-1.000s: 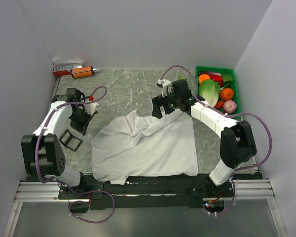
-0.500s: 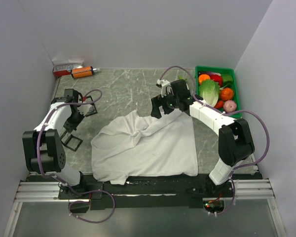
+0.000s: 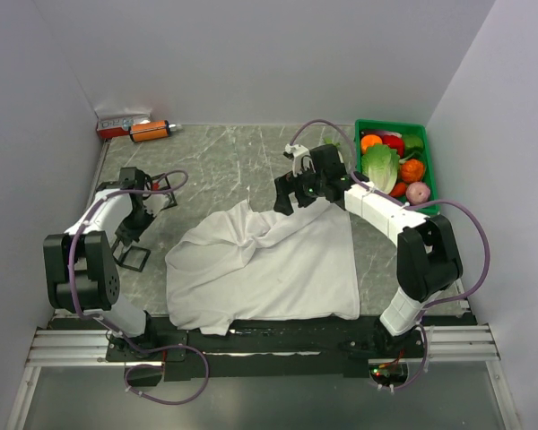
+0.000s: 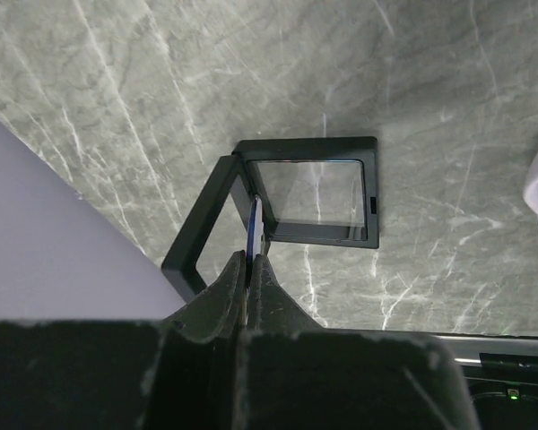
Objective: Remove the brooch from the garment
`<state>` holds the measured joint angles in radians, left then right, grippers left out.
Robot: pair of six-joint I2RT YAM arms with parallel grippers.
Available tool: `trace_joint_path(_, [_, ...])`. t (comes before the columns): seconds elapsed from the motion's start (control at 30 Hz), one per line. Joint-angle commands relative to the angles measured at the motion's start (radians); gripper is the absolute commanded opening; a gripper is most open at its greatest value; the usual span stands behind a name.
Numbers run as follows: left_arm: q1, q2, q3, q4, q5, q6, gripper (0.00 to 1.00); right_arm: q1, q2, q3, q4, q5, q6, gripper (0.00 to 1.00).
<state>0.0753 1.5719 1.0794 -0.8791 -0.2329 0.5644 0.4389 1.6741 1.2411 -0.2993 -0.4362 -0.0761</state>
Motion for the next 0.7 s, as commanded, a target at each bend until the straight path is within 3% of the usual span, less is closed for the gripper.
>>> trace_joint_path(0.0, [-0.002, -0.006, -0.019, 0.002, -0.008, 0.006, 0.01, 0.004, 0.006, 0.027, 0.028, -0.013, -0.004, 1.0])
trace_joint_path(0.67, [-0.017, 0.034, -0.071, 0.078, -0.063, 0.031, 0.01, 0.007, 0.027, 0.038, 0.025, -0.018, -0.007, 1.0])
